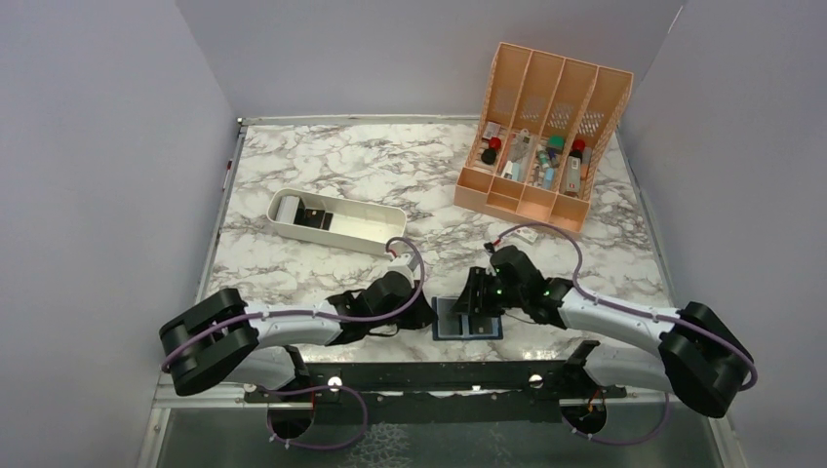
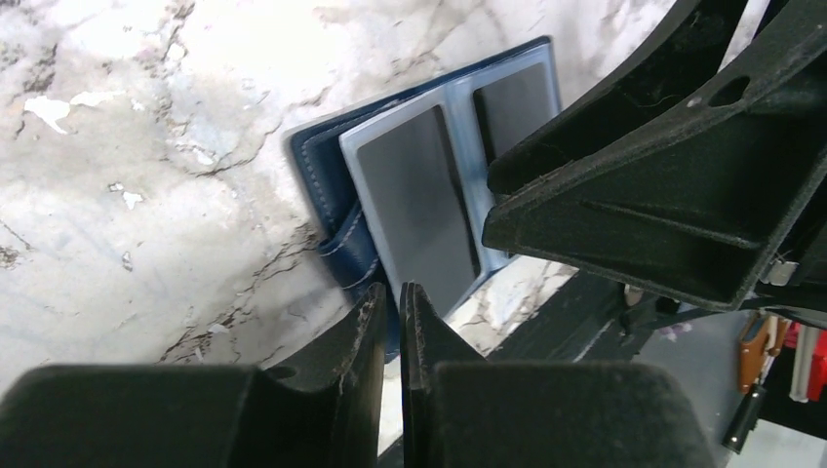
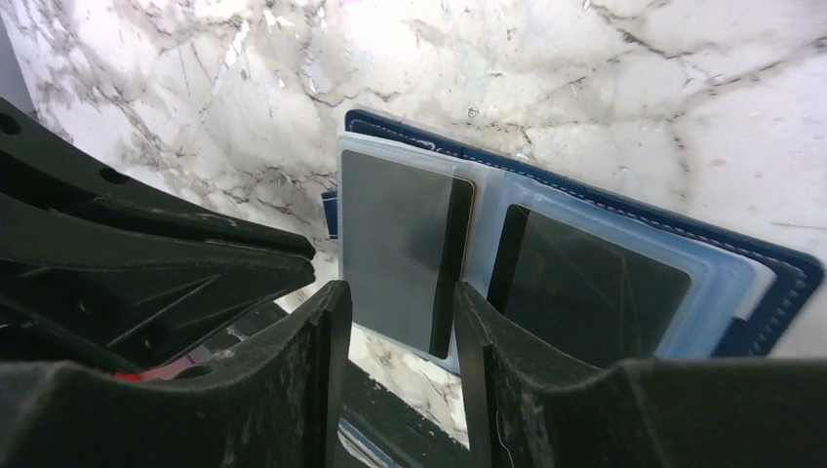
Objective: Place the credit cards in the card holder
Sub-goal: Insert the credit card into the card holder, then turn over the card slot in the card holder.
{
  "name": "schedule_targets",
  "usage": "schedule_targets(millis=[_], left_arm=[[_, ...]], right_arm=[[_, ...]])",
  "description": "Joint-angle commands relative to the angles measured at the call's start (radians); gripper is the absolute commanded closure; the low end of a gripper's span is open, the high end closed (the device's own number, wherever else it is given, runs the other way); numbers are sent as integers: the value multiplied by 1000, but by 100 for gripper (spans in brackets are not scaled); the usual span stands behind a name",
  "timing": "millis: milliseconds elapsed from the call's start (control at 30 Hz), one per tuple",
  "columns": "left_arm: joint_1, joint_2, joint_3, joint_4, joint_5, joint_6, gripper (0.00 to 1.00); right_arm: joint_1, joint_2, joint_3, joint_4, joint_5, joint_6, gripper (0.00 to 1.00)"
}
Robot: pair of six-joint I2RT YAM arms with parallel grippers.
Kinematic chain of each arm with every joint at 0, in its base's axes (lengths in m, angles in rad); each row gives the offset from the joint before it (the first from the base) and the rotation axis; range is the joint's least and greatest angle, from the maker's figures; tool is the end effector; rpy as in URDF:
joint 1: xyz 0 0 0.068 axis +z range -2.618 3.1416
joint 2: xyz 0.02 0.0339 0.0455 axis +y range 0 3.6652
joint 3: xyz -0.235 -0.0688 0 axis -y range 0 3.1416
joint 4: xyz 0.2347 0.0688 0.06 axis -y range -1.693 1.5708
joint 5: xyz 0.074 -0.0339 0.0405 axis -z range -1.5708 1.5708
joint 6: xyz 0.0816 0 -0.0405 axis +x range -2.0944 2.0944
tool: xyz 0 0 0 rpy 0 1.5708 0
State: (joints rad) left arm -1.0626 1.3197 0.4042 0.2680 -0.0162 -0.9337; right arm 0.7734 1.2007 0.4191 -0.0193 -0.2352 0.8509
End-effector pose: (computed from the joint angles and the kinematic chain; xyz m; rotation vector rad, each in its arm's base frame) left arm 0.1356 -0.2407 0.0978 0.1474 2.4364 -1.0099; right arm 0.1660 0.1887 0.0997 -0.0237 2.6071 0.9775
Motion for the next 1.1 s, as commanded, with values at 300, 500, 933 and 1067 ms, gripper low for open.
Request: schedule_targets(millis=[300,500,933,1067], left_arm=[[-4,-45,70,19,31,64,87],[-4,50,103,35,62,90,91],[-4,120,82,38,31,87,92],[-4,133,79,42,28,87,92]], right_arm=[[7,-165,105,-418,367,-18,37],[7,-140,78,-394,357,0,36],[7,-130,30,-298,282,8,39],[7,-126,20,-257,244,8,43]])
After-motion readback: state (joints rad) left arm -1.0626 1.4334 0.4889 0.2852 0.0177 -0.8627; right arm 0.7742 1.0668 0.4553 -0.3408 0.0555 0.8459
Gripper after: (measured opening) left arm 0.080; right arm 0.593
